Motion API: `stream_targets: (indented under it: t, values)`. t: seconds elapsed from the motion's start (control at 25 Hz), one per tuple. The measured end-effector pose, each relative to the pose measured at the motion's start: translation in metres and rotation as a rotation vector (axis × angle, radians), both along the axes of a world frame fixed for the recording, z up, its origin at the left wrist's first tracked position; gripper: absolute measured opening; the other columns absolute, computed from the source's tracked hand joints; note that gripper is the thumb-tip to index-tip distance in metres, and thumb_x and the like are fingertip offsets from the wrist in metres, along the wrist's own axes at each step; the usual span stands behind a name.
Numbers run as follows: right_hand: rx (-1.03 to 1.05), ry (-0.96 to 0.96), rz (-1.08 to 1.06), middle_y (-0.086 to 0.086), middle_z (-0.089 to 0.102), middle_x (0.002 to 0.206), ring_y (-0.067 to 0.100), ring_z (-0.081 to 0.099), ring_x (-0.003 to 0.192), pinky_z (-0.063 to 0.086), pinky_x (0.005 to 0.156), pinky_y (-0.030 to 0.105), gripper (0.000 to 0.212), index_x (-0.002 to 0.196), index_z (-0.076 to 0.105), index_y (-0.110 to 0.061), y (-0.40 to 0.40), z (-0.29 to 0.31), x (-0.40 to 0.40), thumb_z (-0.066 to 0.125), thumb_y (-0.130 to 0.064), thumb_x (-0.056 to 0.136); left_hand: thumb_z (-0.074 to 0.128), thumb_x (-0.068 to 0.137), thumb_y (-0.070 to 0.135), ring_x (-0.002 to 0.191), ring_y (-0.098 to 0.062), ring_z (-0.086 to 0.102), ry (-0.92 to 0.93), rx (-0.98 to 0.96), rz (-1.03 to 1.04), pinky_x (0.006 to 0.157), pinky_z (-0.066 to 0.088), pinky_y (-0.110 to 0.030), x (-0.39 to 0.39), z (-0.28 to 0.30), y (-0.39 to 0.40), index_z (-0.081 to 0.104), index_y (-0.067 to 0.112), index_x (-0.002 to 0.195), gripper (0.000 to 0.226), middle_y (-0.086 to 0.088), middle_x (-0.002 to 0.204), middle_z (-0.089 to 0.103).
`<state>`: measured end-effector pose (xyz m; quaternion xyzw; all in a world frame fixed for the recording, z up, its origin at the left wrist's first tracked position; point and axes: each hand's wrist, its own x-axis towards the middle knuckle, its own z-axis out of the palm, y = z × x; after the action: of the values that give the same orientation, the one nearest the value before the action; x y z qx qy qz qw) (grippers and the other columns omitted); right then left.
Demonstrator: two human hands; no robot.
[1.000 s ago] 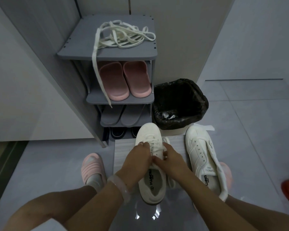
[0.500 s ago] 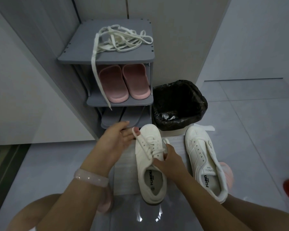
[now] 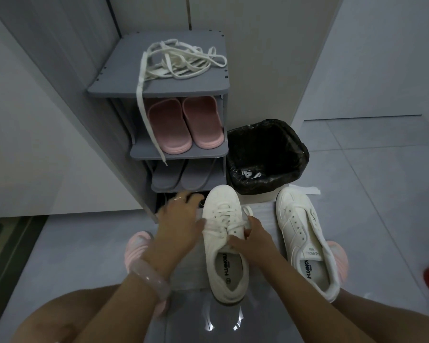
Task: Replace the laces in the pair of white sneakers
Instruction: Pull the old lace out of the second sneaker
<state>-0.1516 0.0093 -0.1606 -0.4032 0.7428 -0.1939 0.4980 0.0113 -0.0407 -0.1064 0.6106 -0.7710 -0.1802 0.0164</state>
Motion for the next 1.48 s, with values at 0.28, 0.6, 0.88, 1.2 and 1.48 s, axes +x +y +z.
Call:
stream_targets:
  t: [0.28, 0.6, 0.88, 1.2, 1.48]
  values:
    - [-0.073, -0.032, 0.056, 0.005, 0.055, 0.128, 0.011, 0.051, 0.104, 0.038, 0.083, 0.02, 0.071, 0.143, 0.027, -0.016, 0.004, 0.001, -0.005, 0.066, -0.028, 0.085, 0.045, 0.094, 0.038, 0.111, -0.023, 0.048, -0.1, 0.193, -0.179, 0.09, 0.034, -0.037, -0.023, -0.034, 0.019, 0.047, 0.014, 0.113, 0.031, -0.004, 0.117, 0.049]
    - [-0.01, -0.023, 0.086, 0.007, 0.036, 0.148, 0.023, 0.038, 0.134, 0.032, 0.104, 0.028, 0.081, 0.149, 0.014, -0.015, 0.009, -0.01, 0.001, 0.062, -0.035, 0.087, 0.047, 0.094, 0.011, 0.077, -0.011, 0.047, 0.679, 0.099, 0.128, 0.074, 0.037, -0.026, 0.003, 0.021, -0.007, 0.049, 0.026, 0.07, 0.029, 0.006, 0.079, 0.048]
    - [-0.003, -0.014, 0.118, 0.007, 0.031, 0.151, 0.021, 0.034, 0.136, 0.03, 0.105, 0.026, 0.079, 0.149, 0.014, -0.014, 0.01, -0.007, 0.003, 0.059, -0.037, 0.088, 0.057, 0.088, 0.025, 0.121, -0.026, 0.045, 0.067, 0.008, 0.171, 0.1, 0.038, -0.041, 0.025, 0.01, -0.011, 0.046, 0.021, 0.13, 0.043, -0.005, 0.129, 0.047]
    - [-0.463, 0.485, 0.374, 0.015, 0.057, 0.115, 0.03, 0.053, 0.106, 0.042, 0.085, 0.033, 0.031, 0.1, 0.063, -0.005, -0.003, 0.0, 0.002, 0.04, -0.025, 0.094, 0.047, 0.092, 0.033, 0.105, -0.024, 0.051, 0.145, 0.231, -0.025, 0.084, 0.039, -0.031, -0.025, -0.032, 0.029, 0.046, 0.011, 0.117, 0.033, -0.008, 0.114, 0.052]
    - [-0.373, 0.55, 0.424, 0.004, 0.051, 0.108, 0.02, 0.054, 0.092, 0.04, 0.074, 0.027, 0.016, 0.105, 0.052, -0.01, -0.009, 0.009, 0.011, 0.044, -0.021, 0.096, 0.037, 0.098, 0.029, 0.111, -0.021, 0.053, 0.177, 0.166, -0.073, 0.083, 0.037, -0.024, -0.021, -0.046, 0.041, 0.035, 0.012, 0.136, 0.041, -0.007, 0.126, 0.054]
